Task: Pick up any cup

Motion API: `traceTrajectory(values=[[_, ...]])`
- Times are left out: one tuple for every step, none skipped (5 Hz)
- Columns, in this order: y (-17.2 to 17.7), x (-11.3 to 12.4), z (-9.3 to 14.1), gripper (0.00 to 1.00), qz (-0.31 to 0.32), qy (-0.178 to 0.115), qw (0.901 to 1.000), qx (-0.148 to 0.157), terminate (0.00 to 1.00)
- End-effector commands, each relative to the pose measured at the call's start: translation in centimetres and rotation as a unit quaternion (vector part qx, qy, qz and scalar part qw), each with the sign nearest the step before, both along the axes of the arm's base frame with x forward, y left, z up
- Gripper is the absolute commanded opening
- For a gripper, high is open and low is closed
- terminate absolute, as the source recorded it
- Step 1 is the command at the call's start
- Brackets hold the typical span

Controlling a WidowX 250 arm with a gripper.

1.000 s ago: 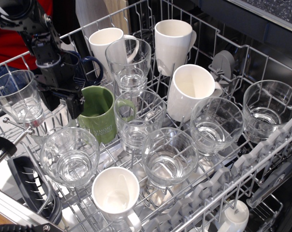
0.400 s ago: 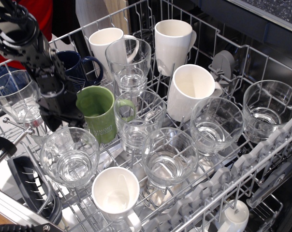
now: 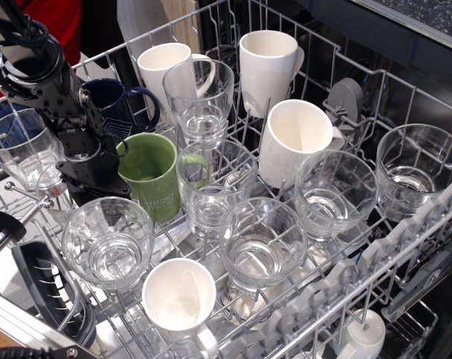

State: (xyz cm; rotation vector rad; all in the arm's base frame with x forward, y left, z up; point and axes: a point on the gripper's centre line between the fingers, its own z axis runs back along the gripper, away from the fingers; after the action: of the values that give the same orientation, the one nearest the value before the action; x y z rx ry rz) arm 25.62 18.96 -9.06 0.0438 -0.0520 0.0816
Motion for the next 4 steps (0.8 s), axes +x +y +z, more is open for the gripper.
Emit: traceTrajectory(values=[[1.3,1.9,1.7,0.00,0.003,-0.034,0.9994,-0.003,0.00],[1.6,2.2,3.0,0.00,0.008,-0.048,0.9988,-0.011,0.00],[1.6,1.6,5.5,0.00,0.010,-0.056,0.9982,-0.019,0.00],[1.2,1.2,8.1,0.00,-0.001,-0.070,0.9972,-0.028,0.00]])
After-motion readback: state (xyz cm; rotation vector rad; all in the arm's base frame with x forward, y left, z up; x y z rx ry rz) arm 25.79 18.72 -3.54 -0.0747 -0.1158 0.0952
